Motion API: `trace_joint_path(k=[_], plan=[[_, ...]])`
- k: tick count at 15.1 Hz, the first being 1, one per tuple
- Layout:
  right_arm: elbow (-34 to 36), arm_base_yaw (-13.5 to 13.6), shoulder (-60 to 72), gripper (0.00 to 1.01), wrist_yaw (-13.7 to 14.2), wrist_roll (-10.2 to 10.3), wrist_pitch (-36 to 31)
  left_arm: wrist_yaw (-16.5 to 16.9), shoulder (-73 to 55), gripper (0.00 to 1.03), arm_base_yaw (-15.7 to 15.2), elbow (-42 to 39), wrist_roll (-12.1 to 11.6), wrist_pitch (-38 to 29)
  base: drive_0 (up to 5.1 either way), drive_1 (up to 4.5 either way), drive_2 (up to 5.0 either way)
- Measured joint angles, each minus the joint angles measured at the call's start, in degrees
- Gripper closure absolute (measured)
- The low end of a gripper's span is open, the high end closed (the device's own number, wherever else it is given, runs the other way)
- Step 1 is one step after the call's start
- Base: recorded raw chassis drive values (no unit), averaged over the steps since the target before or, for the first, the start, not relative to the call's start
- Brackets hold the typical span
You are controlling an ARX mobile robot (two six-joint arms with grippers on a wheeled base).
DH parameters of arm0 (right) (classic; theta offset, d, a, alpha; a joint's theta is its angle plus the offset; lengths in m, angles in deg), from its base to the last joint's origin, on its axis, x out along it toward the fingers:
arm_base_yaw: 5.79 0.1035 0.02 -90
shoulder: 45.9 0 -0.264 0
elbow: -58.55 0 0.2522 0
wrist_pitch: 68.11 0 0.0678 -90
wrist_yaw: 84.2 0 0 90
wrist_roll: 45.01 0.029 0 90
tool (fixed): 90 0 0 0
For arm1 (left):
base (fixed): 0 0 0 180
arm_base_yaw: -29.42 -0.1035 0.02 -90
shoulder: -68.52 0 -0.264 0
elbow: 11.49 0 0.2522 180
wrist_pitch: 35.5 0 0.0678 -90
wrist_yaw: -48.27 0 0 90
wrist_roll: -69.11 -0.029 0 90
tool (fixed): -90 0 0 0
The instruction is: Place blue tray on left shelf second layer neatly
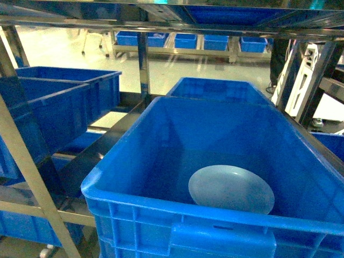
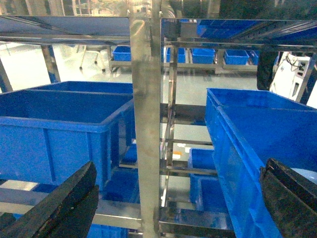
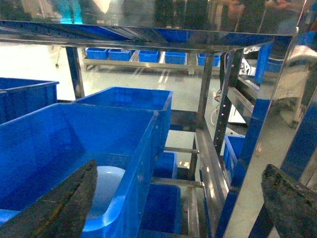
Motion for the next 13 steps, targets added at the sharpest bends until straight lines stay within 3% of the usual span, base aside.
trace_joint_path(k=[13], plan=[[0.0, 0.0, 0.0, 0.03, 0.0, 0.1, 0.0, 0.0, 0.0, 0.05, 0.0, 0.0, 0.0, 0.0, 0.0, 0.0, 0.0]])
